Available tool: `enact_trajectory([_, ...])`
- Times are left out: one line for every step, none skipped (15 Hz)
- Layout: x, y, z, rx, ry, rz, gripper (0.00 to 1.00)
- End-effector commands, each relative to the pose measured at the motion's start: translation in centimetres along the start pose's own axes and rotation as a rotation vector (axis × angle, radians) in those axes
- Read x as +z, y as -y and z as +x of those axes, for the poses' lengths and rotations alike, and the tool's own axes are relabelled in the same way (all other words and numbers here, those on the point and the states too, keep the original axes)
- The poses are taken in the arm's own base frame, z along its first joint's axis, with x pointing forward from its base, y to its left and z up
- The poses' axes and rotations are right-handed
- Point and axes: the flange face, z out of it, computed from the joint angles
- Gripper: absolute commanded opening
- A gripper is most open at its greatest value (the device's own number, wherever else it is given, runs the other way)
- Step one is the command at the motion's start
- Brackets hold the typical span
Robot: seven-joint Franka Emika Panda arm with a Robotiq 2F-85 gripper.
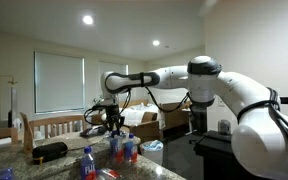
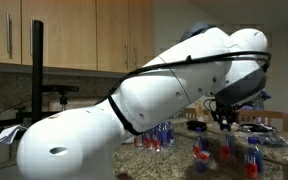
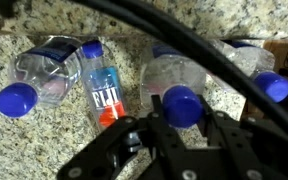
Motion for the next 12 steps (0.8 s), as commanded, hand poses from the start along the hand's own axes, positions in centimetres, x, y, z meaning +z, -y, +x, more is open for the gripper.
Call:
enact_trajectory([0.9,0.0,0.5,-0.038,-0.031,-0.011,0.13])
enact_trajectory([1.3,-0.1,0.5,-0.039,-0.05,-0.009,0.13])
enact_trajectory([1.7,-0.2,0.5,-0.041,-0.063,-0.007,0.13])
enact_trajectory([1.9,-0.2,0.4,-0.04,-0.072,-0.007,0.13])
enact_trajectory([1.2,1.3,0.9,-0.035,-0.07,-0.009,0.13])
enact_trajectory([1.1,1.6,1.0,-0.034,-0.07,-0.003,0.13])
enact_trajectory([0.7,2.1,1.0,-0.026,-0.065,0.007,0.13])
enact_trajectory([0.5,2.2,0.8,-0.021,-0.06,0.01,0.21])
enact_trajectory([0.3,2.5,0.8,-0.016,-0.057,0.009,0.54])
enact_trajectory([0.0,2.9,0.7,-0.008,-0.05,0.005,0.61])
enact_trajectory([-0.2,3.2,0.8,-0.004,-0.048,0.004,0.66])
enact_trajectory([-0.3,3.5,0.9,-0.003,-0.045,0.003,0.73])
